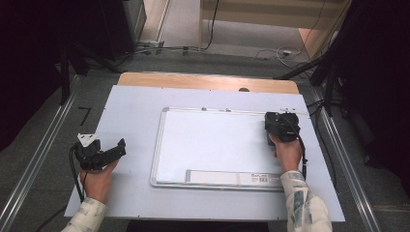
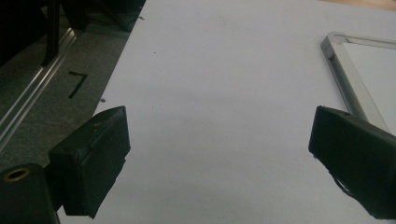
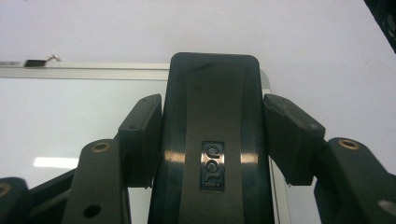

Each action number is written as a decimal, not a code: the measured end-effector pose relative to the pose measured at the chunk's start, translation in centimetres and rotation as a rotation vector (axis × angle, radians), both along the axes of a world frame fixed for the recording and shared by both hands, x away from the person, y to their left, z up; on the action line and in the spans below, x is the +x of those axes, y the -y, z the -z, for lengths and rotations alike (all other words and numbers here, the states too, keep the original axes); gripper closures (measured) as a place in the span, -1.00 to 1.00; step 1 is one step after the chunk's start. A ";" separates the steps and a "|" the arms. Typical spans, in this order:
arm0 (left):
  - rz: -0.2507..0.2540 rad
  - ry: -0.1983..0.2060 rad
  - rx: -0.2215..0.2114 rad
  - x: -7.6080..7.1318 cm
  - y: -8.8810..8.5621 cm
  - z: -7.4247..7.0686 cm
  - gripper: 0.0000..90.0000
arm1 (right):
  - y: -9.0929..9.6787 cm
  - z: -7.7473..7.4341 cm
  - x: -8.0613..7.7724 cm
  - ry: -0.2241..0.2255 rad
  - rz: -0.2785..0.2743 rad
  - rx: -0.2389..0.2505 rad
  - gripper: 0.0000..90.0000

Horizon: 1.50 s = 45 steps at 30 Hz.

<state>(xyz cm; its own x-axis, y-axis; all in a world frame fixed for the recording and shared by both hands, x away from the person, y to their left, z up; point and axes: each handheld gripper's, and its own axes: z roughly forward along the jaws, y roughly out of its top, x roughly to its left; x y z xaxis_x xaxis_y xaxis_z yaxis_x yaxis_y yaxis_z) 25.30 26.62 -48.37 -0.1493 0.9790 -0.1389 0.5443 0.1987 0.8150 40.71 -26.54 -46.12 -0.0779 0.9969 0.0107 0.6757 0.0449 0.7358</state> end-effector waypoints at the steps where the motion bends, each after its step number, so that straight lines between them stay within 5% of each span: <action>1: -0.001 -0.001 0.001 0.0 0.0 0.0 -0.87 | 0.0 0.1 0.2 0.000 0.000 0.003 -0.14; 12: -0.003 -0.002 0.000 -0.1 -0.2 0.0 -0.87 | 0.0 1.5 1.7 -0.043 -0.014 -0.016 -0.15; 17: -0.003 0.000 0.001 -0.2 -0.2 0.0 -0.87 | 0.6 1.1 1.5 -0.043 -0.027 0.044 -0.37; 25: -0.004 0.005 0.000 -0.3 -0.2 -0.1 -0.87 | 1.1 -0.2 -0.5 0.035 -0.058 0.050 -0.46; 45: -0.003 0.007 0.002 -0.3 -0.1 -0.2 -0.87 | 3.1 -1.3 -4.7 0.070 -0.130 0.074 -0.53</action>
<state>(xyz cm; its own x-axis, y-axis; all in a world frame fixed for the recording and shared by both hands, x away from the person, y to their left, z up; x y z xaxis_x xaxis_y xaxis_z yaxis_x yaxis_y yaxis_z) 24.98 26.69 -48.16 -0.1513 0.9788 -0.1382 0.5380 0.1988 0.8192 35.97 -29.64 -44.85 -0.2095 0.9751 0.0735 0.6146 0.0728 0.7854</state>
